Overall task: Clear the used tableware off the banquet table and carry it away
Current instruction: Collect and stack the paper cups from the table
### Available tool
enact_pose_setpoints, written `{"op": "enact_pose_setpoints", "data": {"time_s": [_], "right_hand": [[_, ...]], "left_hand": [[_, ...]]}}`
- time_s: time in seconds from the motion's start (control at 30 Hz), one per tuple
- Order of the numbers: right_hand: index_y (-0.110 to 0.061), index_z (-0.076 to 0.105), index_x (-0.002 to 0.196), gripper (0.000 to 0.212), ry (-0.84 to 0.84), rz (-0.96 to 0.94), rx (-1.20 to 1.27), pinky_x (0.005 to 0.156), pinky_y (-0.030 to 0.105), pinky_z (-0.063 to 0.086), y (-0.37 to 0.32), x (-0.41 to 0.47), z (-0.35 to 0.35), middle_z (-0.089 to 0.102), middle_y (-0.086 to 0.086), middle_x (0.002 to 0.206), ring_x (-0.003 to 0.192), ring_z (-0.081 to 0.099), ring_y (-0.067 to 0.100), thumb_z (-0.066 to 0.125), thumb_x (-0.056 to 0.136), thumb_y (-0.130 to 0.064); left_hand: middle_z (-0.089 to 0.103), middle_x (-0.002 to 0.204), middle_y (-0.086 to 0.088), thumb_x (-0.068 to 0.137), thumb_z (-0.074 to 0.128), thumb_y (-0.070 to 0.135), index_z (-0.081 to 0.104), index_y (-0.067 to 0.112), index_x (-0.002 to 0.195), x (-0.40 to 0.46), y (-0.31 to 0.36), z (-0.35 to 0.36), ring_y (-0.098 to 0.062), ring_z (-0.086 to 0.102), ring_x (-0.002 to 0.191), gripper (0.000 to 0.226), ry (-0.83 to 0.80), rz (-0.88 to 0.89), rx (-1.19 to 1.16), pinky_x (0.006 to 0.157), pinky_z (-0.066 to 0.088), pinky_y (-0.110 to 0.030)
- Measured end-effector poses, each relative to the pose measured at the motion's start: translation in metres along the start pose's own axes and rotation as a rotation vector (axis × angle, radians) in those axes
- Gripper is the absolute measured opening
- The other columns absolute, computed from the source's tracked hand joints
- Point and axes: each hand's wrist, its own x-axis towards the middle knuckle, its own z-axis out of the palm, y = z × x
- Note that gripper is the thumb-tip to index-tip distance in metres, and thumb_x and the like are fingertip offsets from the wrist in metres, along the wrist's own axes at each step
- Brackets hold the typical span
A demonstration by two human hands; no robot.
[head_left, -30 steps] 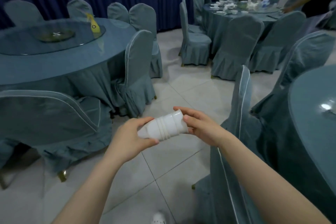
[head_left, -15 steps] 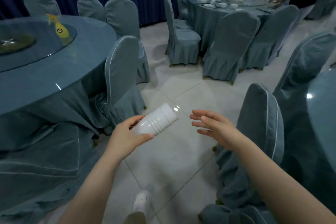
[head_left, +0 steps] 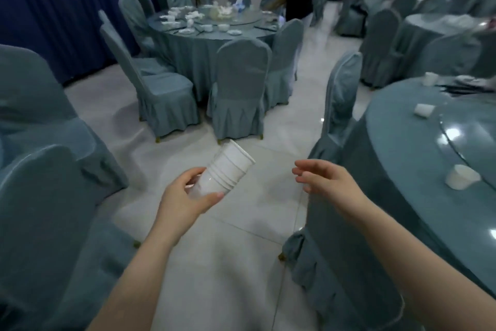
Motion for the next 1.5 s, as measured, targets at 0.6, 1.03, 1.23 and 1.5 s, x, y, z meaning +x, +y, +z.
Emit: {"op": "enact_pose_setpoints", "data": {"time_s": [0.6,1.03,1.23,1.5], "right_hand": [[-0.021,0.067,0.098,0.022,0.718,0.150,-0.034,0.076,0.027,0.053,0.055,0.238,-0.196,0.072,0.005,0.100,0.083,0.064,0.013,0.065,0.086,-0.002],[-0.019,0.066,0.103,0.022,1.238,0.419,-0.095,0.074,0.016,0.053,0.099,0.291,-0.258,0.069,0.000,0.100,0.086,0.065,0.008,0.066,0.084,-0.007],[-0.014,0.060,0.121,0.040,1.408,0.655,-0.309,0.097,0.031,0.043,0.139,0.266,-0.326,0.064,0.003,0.119,0.113,0.058,0.020,0.068,0.082,-0.012],[-0.020,0.034,0.146,0.078,1.371,1.020,-0.522,0.117,0.038,0.011,0.203,0.241,-0.462,0.023,0.017,0.155,0.146,0.011,0.030,0.071,0.078,-0.026]], "left_hand": [[0.062,0.109,0.022,0.057,0.085,0.035,0.058,0.044,0.110,0.386,0.069,0.256,-0.003,0.058,0.102,0.059,-0.553,0.185,-0.101,0.074,0.049,-0.022],[0.063,0.099,0.027,0.064,0.085,0.021,0.058,0.050,0.096,0.552,0.119,0.424,0.007,0.059,0.091,0.051,-1.013,0.325,-0.095,0.066,0.046,-0.012],[0.065,0.104,0.022,0.063,0.085,0.025,0.061,0.045,0.105,0.566,0.140,0.520,0.004,0.060,0.094,0.052,-1.182,0.376,-0.027,0.071,0.048,-0.019],[0.063,0.099,0.023,0.066,0.084,0.020,0.059,0.046,0.097,0.572,0.170,0.641,0.017,0.056,0.084,0.048,-1.276,0.415,0.073,0.067,0.043,-0.013]]}}
